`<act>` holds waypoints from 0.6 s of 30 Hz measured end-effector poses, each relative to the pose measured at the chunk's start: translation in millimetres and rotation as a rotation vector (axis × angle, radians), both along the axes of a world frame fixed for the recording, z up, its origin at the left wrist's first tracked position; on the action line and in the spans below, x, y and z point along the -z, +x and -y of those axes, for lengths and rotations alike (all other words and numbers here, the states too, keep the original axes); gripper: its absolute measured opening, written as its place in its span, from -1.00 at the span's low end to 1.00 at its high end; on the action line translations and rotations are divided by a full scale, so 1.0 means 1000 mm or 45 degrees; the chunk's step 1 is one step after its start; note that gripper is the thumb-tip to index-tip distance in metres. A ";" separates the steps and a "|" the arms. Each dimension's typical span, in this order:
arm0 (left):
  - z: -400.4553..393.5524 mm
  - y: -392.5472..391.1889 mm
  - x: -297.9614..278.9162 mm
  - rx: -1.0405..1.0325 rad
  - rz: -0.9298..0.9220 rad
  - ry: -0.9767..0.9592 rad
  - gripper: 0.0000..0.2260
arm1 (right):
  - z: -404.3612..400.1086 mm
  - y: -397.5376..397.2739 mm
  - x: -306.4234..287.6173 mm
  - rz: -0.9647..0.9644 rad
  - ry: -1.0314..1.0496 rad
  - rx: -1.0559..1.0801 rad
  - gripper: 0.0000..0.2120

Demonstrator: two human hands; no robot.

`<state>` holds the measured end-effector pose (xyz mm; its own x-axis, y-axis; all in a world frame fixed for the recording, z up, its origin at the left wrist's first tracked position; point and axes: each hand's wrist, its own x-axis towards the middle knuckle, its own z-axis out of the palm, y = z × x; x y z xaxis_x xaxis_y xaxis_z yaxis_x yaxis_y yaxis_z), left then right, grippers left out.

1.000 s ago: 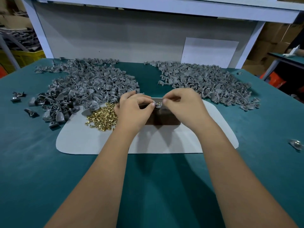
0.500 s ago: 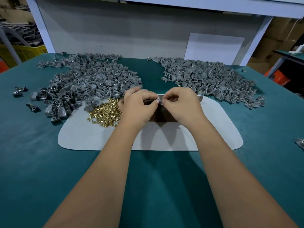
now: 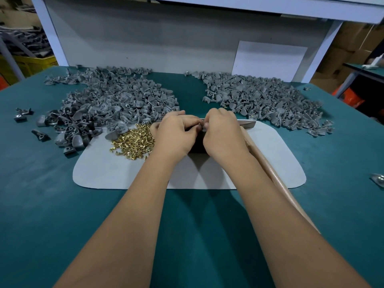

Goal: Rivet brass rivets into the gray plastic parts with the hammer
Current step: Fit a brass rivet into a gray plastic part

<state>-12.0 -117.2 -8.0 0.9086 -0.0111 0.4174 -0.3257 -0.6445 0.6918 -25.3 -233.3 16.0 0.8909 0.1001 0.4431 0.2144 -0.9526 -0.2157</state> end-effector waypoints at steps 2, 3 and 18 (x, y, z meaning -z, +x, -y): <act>0.000 0.000 -0.001 0.009 0.000 0.006 -0.81 | 0.000 -0.002 -0.005 -0.008 -0.106 -0.031 -0.84; 0.000 0.000 -0.001 0.018 -0.002 0.010 -0.81 | -0.001 -0.002 -0.008 -0.010 -0.150 -0.052 -0.84; -0.004 0.003 0.001 0.137 -0.051 -0.099 -0.83 | 0.009 0.012 -0.012 -0.247 0.253 -0.027 -0.89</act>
<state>-8.8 -113.7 -9.4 0.9199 -0.0785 0.3842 -0.3612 -0.5513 0.7520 -13.4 -242.1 28.0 0.9596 0.0478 0.2773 0.1703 -0.8832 -0.4369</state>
